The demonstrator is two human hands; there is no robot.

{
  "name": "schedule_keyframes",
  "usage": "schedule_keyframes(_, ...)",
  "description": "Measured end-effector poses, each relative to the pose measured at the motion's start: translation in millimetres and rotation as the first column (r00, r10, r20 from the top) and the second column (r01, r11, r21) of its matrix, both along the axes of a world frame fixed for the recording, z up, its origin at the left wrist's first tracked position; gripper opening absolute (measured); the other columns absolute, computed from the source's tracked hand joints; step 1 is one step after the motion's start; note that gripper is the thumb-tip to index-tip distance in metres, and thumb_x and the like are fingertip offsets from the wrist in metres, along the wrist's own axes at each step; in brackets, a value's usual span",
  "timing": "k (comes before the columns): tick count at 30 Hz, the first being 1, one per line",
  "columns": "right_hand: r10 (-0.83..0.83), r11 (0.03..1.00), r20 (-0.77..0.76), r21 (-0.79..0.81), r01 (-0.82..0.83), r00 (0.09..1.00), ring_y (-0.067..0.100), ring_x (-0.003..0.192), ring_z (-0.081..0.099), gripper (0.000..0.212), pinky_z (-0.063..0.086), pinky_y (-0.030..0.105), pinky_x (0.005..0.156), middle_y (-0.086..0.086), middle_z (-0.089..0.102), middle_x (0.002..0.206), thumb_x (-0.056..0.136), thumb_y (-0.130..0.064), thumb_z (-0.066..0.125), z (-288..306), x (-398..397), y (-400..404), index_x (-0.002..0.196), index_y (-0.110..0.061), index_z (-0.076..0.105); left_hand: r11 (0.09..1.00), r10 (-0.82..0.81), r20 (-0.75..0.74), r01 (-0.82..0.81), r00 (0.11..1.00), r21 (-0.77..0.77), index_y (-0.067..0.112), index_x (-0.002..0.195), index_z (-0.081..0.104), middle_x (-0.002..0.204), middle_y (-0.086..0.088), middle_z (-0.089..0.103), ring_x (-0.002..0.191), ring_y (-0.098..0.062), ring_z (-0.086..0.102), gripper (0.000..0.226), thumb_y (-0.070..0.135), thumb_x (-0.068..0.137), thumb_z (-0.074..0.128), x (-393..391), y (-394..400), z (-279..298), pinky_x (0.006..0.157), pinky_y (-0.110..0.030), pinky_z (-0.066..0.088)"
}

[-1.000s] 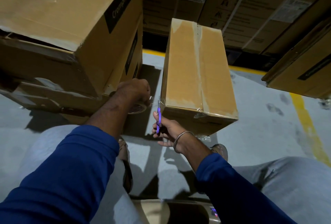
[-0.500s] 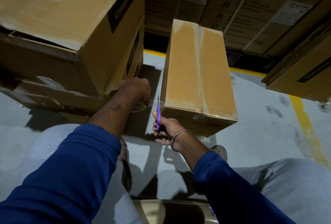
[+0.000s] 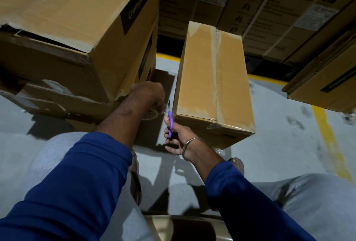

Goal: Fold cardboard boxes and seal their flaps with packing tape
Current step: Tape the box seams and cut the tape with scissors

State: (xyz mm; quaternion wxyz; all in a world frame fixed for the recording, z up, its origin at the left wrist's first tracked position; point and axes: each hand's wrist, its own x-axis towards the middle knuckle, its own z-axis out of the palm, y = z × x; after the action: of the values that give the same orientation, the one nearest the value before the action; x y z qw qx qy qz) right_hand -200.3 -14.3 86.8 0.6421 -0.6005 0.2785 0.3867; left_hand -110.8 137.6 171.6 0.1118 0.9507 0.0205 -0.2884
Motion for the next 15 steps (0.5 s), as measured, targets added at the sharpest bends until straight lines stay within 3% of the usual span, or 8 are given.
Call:
schedule_keyframes(11,-0.066,0.996,-0.005,0.065,0.066,0.998,0.013,0.065,0.058,0.053,0.06,0.037,0.079,-0.003,0.064,0.077,0.065,-0.07,0.085,-2.4,4.3,-0.4,0.078,-0.021,0.071,0.997,-0.012,-0.016,0.013,1.0,0.078,0.02,0.11,0.07,0.106,-0.006,0.066,0.1,-0.027,0.063,0.042,0.038,0.077,0.086,-2.0,-3.4,-1.2,0.092,-0.048,0.055)
schedule_keyframes(15,0.063,0.998,0.008,-0.002,-0.063,0.998,0.01,0.061,0.059,0.047,0.059,0.04,0.084,-0.004,0.065,0.076,0.075,-0.064,0.081,1.6,-1.4,-2.1,0.085,-0.018,0.072,1.0,0.017,-0.016,-0.017,1.0,0.012,0.021,0.103,0.072,0.101,-0.004,0.069,0.093,-0.026,0.065,0.031,0.037,0.079,0.084,-1.8,-0.8,8.0,0.087,-0.045,0.055)
